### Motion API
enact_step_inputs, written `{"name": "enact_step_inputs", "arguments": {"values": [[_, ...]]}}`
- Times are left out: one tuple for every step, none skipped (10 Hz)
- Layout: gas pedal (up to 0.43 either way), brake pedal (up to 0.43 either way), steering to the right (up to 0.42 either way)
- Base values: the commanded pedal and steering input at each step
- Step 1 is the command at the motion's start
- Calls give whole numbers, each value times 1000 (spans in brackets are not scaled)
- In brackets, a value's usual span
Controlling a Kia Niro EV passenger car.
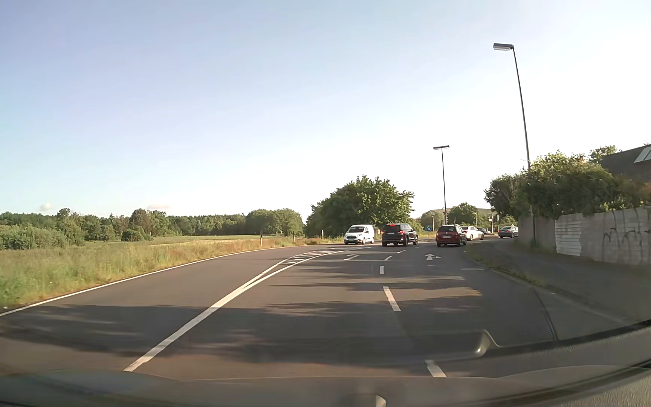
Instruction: Follow the waypoints while adhering to traffic rules and regulations
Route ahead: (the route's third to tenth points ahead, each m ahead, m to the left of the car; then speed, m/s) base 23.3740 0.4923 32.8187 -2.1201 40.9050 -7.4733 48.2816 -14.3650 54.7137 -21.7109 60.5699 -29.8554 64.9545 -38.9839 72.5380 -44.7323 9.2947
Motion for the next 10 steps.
{"name": "enact_step_inputs", "arguments": {"values": [[20, 0, 11], [20, 0, 13], [20, 0, 16], [20, 0, 16], [20, 0, 16], [20, 0, 18], [20, 0, 19], [20, 0, 20], [20, 0, 23], [20, 0, 27]]}}
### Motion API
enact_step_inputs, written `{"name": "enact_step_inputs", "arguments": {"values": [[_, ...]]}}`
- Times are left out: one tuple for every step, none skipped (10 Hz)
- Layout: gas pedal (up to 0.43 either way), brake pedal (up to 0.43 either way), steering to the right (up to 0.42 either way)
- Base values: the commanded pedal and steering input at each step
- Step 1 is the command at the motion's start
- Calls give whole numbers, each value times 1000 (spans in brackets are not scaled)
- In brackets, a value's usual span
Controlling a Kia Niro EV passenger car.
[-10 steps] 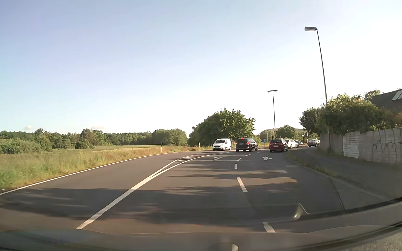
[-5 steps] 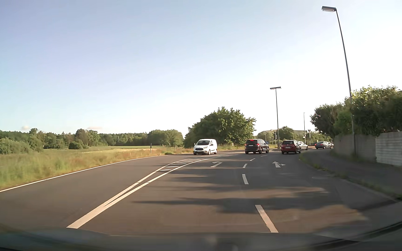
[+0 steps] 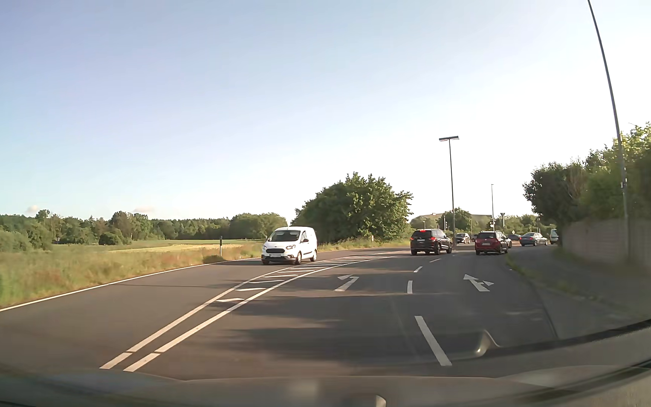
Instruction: Follow the waypoints while adhering to traffic rules and regulations
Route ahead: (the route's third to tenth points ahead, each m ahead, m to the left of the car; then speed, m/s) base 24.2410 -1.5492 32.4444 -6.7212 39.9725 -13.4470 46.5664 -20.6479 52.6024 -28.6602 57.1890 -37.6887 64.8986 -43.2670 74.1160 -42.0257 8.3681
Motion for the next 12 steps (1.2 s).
{"name": "enact_step_inputs", "arguments": {"values": [[20, 0, 31], [20, 0, 31], [20, 0, 31], [20, 0, 31], [20, 0, 31], [20, 0, 31], [20, 0, 32], [20, 0, 32], [20, 0, 34], [20, 0, 38], [20, 0, 41], [20, 0, 45]]}}
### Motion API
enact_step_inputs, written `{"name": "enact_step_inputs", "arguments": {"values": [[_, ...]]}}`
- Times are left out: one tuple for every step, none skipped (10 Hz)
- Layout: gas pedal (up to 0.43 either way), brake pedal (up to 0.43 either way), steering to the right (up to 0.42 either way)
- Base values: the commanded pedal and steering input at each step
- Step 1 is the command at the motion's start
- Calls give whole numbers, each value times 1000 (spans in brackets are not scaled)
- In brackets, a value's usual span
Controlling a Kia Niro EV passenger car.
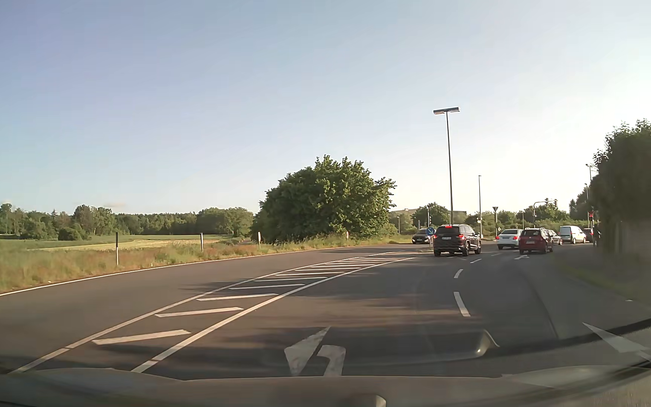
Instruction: Follow the waypoints while adhering to traffic rules and regulations
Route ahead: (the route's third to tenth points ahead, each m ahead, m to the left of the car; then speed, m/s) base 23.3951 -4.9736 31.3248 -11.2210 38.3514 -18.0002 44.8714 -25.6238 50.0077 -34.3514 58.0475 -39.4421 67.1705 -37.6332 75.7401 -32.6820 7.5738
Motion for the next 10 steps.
{"name": "enact_step_inputs", "arguments": {"values": [[20, 0, 49], [20, 0, 52], [0, 0, 58], [0, 0, 68], [0, 0, 76], [0, 0, 85], [0, 0, 92], [0, 24, 98], [0, 79, 106], [0, 116, 114]]}}
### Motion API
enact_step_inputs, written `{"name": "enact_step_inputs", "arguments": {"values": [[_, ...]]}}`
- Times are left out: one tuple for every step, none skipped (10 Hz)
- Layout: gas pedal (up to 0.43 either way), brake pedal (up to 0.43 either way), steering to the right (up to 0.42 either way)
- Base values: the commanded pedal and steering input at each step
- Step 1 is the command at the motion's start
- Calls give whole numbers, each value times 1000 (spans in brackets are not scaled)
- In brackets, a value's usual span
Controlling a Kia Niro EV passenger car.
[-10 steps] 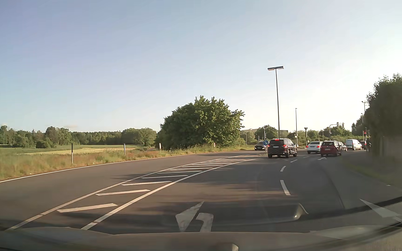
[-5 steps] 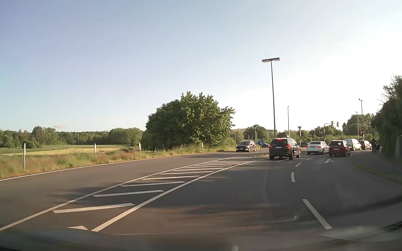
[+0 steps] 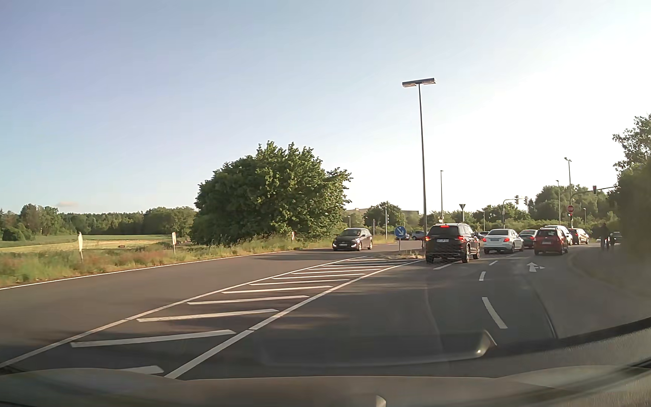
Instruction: Follow the waypoints while adhering to traffic rules and regulations
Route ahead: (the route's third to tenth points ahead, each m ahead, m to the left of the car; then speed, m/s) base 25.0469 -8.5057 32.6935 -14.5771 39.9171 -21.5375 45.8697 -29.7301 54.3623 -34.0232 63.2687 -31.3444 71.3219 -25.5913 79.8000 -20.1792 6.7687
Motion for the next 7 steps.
{"name": "enact_step_inputs", "arguments": {"values": [[0, 134, 120], [0, 152, 121], [0, 171, 121], [0, 183, 121], [0, 189, 120], [0, 195, 116], [0, 207, 110]]}}
